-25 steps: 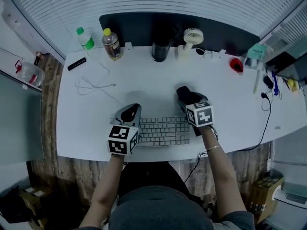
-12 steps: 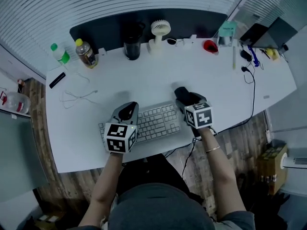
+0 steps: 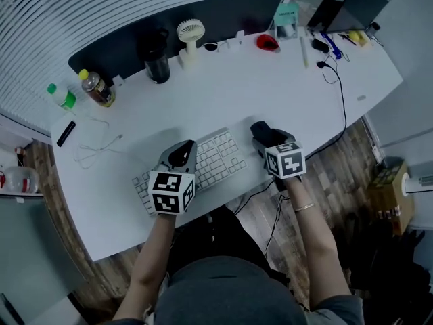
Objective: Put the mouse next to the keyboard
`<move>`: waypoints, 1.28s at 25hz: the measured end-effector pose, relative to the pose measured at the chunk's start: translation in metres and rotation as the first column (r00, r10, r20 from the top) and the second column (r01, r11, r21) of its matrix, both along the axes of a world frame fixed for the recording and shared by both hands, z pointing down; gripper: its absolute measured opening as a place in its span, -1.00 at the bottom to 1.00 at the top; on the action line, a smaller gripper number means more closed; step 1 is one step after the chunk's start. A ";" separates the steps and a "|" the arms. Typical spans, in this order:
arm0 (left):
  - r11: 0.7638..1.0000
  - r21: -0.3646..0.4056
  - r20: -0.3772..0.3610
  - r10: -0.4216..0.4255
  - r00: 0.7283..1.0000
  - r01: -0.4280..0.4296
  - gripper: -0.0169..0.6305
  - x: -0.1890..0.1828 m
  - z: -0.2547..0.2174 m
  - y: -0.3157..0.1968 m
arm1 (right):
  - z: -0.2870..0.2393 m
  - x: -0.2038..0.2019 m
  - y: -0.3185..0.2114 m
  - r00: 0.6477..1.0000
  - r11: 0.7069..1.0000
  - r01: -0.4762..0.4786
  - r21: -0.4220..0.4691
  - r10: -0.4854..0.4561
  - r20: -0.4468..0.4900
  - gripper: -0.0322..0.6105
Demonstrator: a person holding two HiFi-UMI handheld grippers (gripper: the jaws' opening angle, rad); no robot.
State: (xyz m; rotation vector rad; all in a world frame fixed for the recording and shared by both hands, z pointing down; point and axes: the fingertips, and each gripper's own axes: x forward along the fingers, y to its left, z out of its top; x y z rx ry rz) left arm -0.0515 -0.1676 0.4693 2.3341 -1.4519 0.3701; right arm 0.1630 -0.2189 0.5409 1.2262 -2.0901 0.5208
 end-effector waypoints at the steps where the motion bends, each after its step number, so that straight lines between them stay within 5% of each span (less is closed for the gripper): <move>1: 1.000 0.001 0.000 0.012 1.000 -0.012 -0.86 0.002 0.000 0.001 | 0.002 0.004 0.004 1.000 1.000 -0.013 -0.003 0.013 -0.002 0.02; 12: 0.993 -0.005 -0.013 0.121 0.993 -0.122 -0.86 0.021 0.005 0.011 | 0.013 0.032 0.034 0.991 0.991 -0.136 0.010 0.136 -0.017 0.02; 32: 0.994 -0.057 -0.016 0.095 0.995 -0.095 -0.86 0.039 0.023 -0.011 | 0.032 0.038 0.003 0.998 0.998 -0.054 -0.015 0.054 -0.028 0.03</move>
